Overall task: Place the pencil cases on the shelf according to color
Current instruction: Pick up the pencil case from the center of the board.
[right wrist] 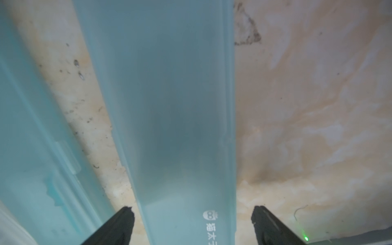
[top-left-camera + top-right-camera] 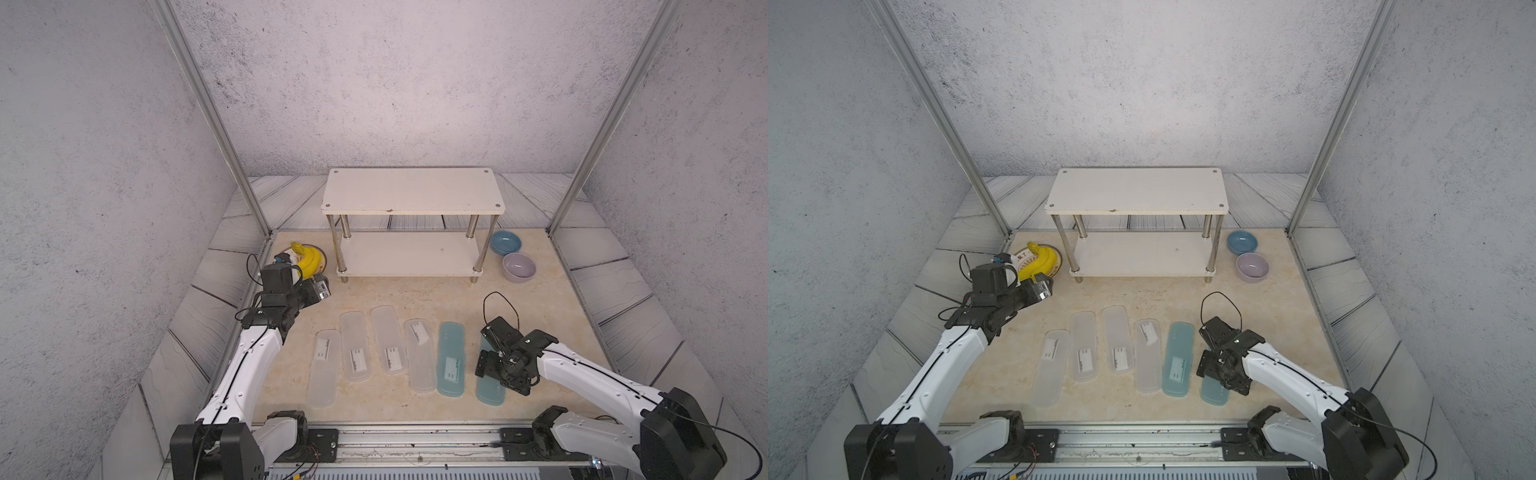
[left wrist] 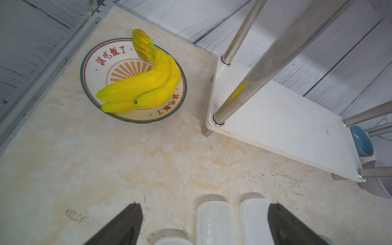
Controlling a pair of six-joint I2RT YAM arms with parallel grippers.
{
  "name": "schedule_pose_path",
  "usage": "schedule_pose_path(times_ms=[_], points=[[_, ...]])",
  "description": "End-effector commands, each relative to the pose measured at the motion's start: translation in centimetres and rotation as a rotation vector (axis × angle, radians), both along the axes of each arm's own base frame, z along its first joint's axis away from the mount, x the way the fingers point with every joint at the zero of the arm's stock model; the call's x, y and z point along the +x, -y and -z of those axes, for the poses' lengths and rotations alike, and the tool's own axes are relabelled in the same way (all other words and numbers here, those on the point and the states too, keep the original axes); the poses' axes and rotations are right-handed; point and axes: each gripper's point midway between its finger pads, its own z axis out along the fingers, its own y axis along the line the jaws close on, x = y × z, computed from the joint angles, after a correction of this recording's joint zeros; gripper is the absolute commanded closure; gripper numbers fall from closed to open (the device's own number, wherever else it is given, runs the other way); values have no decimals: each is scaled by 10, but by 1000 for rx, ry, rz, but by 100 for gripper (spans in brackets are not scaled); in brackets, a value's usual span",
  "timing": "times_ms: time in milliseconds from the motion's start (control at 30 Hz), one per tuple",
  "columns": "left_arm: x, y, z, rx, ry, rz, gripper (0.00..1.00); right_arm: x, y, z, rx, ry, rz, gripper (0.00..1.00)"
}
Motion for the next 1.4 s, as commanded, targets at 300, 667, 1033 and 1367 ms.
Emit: schedule_pose_path(times_ms=[300,667,1033,1367], points=[[2,12,-19,-9,61,62,1,-8,-1,9,-11,-3,10,3],[-2,11,-22,15,70,57,2,18,-3,1,-99,12,-29,19],[-1,14,-20,-6,66,68,1,64,-10,-7,-164,21,-145,25],[-1,17,-21,-13,69,73,1,51,-7,-2,-124,-6,-143,26]])
